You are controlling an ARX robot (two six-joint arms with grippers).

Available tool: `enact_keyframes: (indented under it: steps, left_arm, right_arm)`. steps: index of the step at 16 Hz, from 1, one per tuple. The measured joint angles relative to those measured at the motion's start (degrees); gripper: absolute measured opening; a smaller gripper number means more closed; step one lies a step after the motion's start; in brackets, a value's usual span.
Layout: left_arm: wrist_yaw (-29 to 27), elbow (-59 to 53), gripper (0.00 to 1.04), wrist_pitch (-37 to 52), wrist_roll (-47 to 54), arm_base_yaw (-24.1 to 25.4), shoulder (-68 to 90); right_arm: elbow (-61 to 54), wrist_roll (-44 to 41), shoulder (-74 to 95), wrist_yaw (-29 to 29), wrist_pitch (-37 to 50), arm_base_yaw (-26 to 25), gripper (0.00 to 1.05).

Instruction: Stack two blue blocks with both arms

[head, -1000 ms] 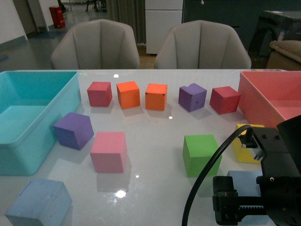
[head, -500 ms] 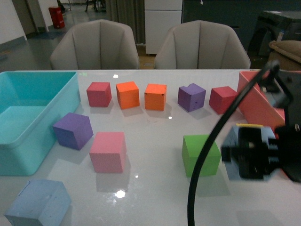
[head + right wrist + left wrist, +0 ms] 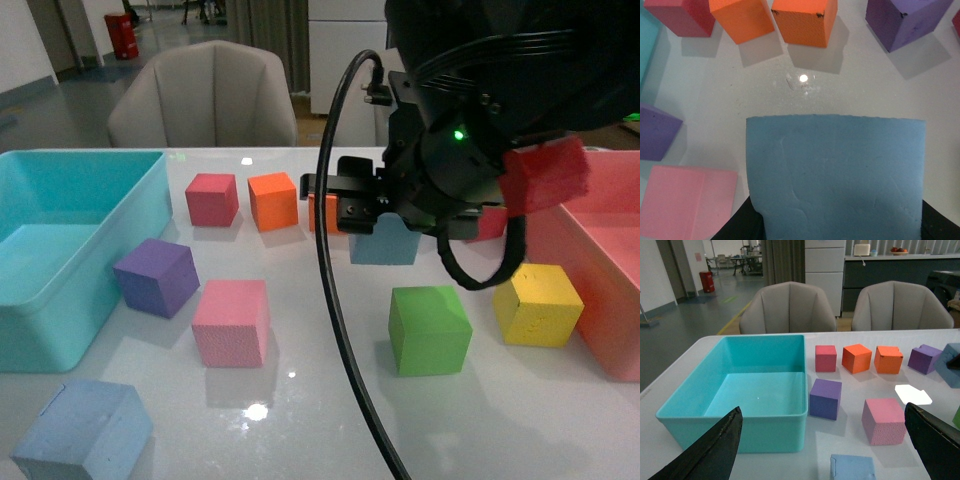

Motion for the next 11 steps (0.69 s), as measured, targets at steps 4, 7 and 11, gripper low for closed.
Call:
enact_keyframes:
  steps: [4,7,11]
  left_arm:
    - [0.0,0.0,0.98,0.0,0.0,0.0,0.0]
    - [0.0,0.0,0.98,0.0,0.0,0.0,0.0]
    - [0.0,0.0,0.98,0.0,0.0,0.0,0.0]
  right_arm:
    - [13.1,0.4,9.7,-0.2,-5.1,2.0,0.48]
    - [18.6,1.9,14.9,-0.6,-7.7,2.5,0.48]
    - [21.8,4.5,18.4,-0.8,-9.7,2.1,0.48]
